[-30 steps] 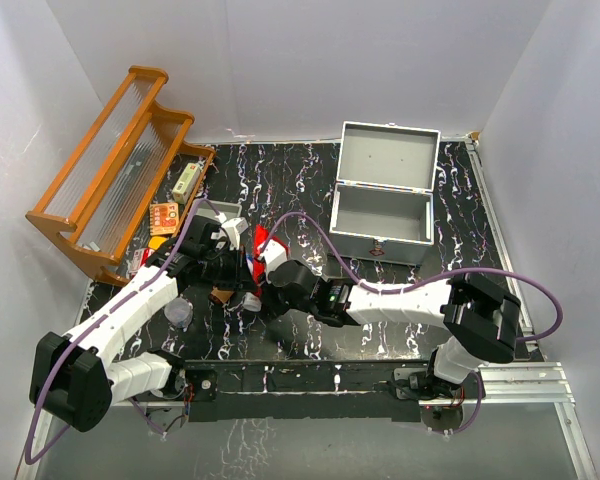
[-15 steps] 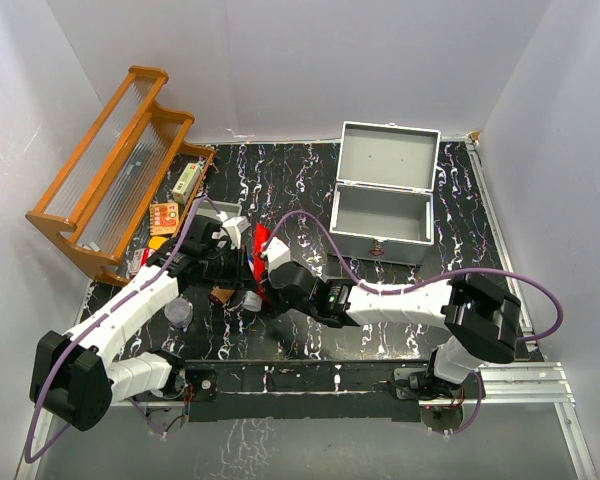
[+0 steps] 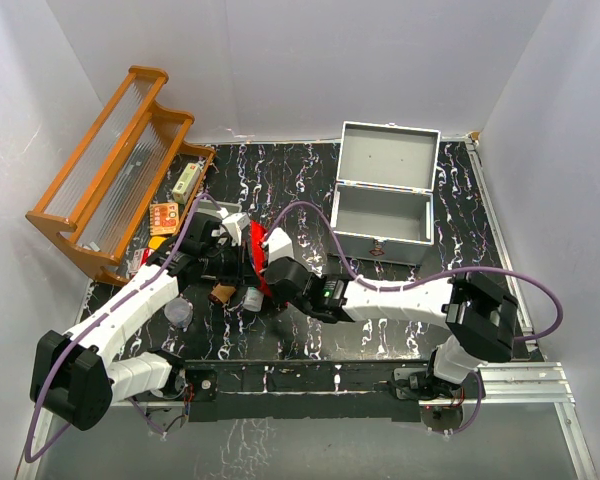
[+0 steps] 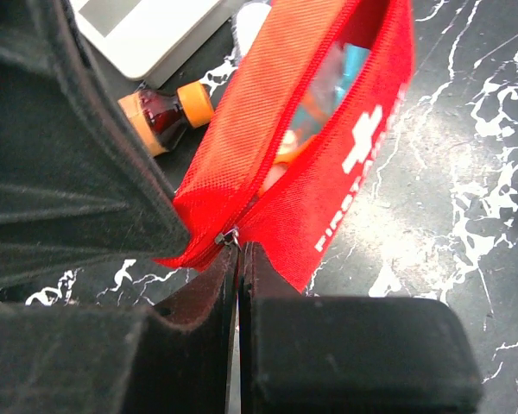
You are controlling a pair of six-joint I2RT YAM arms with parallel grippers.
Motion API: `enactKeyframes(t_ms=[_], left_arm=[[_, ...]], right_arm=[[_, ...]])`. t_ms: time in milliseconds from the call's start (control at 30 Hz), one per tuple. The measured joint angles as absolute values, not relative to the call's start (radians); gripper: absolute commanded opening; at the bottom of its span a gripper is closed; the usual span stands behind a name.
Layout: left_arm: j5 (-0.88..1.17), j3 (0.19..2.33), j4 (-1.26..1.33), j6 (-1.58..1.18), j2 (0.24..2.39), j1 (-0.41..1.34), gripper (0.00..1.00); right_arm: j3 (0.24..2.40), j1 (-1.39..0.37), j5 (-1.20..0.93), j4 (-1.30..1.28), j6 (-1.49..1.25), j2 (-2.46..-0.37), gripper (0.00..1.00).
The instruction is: Organize the medicine kit
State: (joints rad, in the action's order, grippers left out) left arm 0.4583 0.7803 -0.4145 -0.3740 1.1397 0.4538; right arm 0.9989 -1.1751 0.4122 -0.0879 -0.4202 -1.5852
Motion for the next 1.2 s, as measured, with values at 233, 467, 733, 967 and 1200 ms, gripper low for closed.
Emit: enactKeyframes(t_ms=[233, 467, 733, 967, 1200], left_arm=[[0.466, 0.781, -0.411, -0.374, 1.141, 0.454, 0.0], [0.488, 0.782, -0.398, -0.374, 1.153, 0.454, 0.0], [0.55, 0.782, -0.4, -0.365, 1.156, 0.454, 0.0], [0.591, 0.782, -0.431, -0.352, 1.156, 0.454, 0.0], [0.609, 0.782, -0.448, -0.347, 1.152, 0.453, 0.0]], right_arm=[[1.027, -1.173, 0.466, -0.125, -0.472, -1.6, 0.0], [1.027, -1.152, 0.477, -0.133, -0.53, -1.6, 0.0], [1.038, -1.095, 0.476, -0.139, -0.556, -1.6, 0.0], [1.065, -1.002, 0.464, -0.15, -0.509, -1.608, 0.0], [1.127, -0.865, 0.37, -0.139, -0.432, -1.655, 0.0]])
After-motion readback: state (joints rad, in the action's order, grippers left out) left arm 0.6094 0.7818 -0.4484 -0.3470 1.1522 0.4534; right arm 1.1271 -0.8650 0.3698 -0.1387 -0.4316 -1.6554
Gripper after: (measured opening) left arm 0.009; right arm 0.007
